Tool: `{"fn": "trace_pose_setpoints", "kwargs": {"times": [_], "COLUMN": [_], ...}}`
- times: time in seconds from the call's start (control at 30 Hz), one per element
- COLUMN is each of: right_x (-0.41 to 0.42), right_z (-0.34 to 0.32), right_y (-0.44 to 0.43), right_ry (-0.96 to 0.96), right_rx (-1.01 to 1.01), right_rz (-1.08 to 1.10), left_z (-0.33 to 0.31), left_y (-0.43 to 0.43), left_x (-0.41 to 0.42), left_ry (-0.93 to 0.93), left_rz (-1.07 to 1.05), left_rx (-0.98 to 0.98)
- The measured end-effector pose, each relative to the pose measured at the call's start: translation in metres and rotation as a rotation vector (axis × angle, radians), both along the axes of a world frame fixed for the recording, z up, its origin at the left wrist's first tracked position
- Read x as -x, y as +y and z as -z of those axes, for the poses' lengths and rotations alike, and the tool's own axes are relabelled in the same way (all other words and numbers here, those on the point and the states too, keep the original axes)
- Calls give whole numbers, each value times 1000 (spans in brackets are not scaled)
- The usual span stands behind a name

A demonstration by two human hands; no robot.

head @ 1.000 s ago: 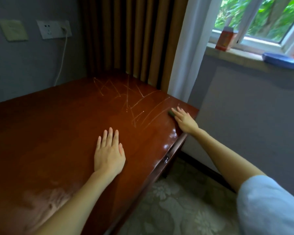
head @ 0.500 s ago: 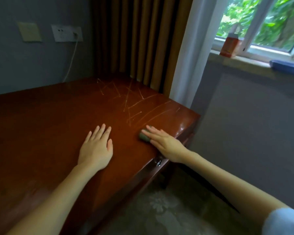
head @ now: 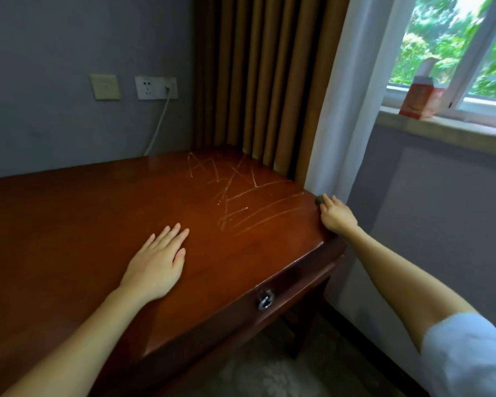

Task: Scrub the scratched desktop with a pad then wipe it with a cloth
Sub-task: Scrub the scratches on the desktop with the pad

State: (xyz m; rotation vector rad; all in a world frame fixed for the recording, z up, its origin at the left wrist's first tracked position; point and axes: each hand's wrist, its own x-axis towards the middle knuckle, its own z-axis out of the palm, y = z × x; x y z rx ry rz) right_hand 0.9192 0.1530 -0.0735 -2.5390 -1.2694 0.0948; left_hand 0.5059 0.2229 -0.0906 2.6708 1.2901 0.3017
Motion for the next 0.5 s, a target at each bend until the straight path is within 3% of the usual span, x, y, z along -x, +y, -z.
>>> {"fn": "trace_pose_setpoints", "kwargs": {"times": [0.17, 0.3, 0.37, 0.5], "right_x": [92, 168, 161, 80], "right_z": [3, 6, 6, 2], "right_y": [-1, -58, -84, -70], "right_ry": [5, -25, -2, 12], "right_rx": [-22, -80, -102, -108], "right_rz": [-443, -807, -784, -352], "left_z": [-1, -1, 0, 1], "left_y": [-1, 0, 1, 1], "left_x": [0, 1, 0, 0], "left_ry": [-16, 1, 7, 4], "left_rz": [0, 12, 11, 3], "left_rx": [6, 3, -1, -5]}}
